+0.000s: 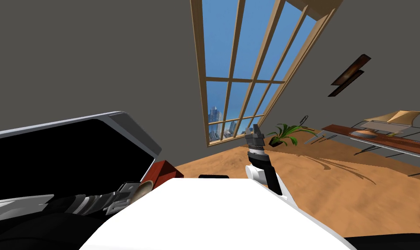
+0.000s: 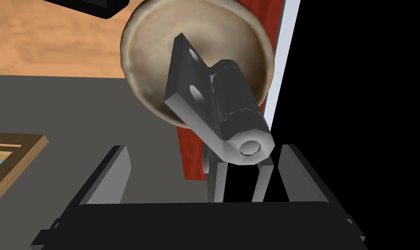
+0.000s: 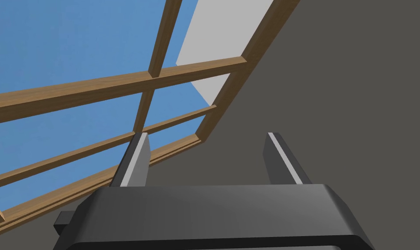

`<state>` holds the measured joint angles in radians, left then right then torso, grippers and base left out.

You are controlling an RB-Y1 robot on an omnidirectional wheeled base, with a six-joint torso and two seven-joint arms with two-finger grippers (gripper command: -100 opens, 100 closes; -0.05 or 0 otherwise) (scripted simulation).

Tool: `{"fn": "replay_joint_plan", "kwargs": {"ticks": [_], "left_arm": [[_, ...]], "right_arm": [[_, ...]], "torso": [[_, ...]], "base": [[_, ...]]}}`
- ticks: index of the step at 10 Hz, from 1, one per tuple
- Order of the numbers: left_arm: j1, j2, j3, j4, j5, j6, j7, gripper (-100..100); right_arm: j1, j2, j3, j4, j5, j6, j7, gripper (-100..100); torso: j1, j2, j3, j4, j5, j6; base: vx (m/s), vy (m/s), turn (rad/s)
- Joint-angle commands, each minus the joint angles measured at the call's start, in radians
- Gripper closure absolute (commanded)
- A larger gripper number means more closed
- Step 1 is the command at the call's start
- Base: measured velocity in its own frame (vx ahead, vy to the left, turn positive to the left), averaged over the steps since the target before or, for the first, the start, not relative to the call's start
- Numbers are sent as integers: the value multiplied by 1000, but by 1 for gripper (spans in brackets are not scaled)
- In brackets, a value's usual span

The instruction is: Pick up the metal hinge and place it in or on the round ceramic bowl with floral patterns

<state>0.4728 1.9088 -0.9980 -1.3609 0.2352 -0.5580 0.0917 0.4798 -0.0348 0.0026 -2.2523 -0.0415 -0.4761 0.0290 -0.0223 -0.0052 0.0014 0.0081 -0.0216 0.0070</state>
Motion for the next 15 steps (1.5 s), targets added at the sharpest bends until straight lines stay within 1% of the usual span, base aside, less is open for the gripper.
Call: {"fn": "replay_joint_plan", "kwargs": {"ticks": [1,2,3,5,7,11,12,13,15], "left_arm": [[0,0,0,0,0,0,0,-100],[0,0,0,0,0,0,0,0],[-7,31,-4,-44,11,9,3,-100],[-13,63,-8,-88,22,17,6,-100],[-20,94,-12,-132,33,26,9,-100],[-34,157,-19,-220,56,43,15,-100],[-33,140,-21,-213,60,38,7,-100],[-33,141,-22,-217,61,39,6,0],[-33,141,-22,-217,61,39,6,0]], "right_arm": [[0,0,0,0,0,0,0,0],[0,0,0,0,0,0,0,0],[0,0,0,0,0,0,0,0],[0,0,0,0,0,0,0,0],[0,0,0,0,0,0,0,0],[0,0,0,0,0,0,0,0],[0,0,0,0,0,0,0,0],[0,0,0,0,0,0,0,0],[0,0,0,0,0,0,0,0]], "torso": [[0,0,0,0,0,0],[0,0,0,0,0,0],[-1,0,0,0,0,0],[3,1,1,0,0,0],[4,2,1,1,-4,-1],[13,5,3,1,-18,-3],[16,6,3,1,-21,-4],[17,6,4,1,-22,-4],[18,6,3,1,-22,-4]], "base": [[0,0,0],[0,0,0],[-8,41,44],[-25,72,19],[-21,46,24],[-20,51,23],[-8,19,-3],[0,0,0],[0,0,0]]}}
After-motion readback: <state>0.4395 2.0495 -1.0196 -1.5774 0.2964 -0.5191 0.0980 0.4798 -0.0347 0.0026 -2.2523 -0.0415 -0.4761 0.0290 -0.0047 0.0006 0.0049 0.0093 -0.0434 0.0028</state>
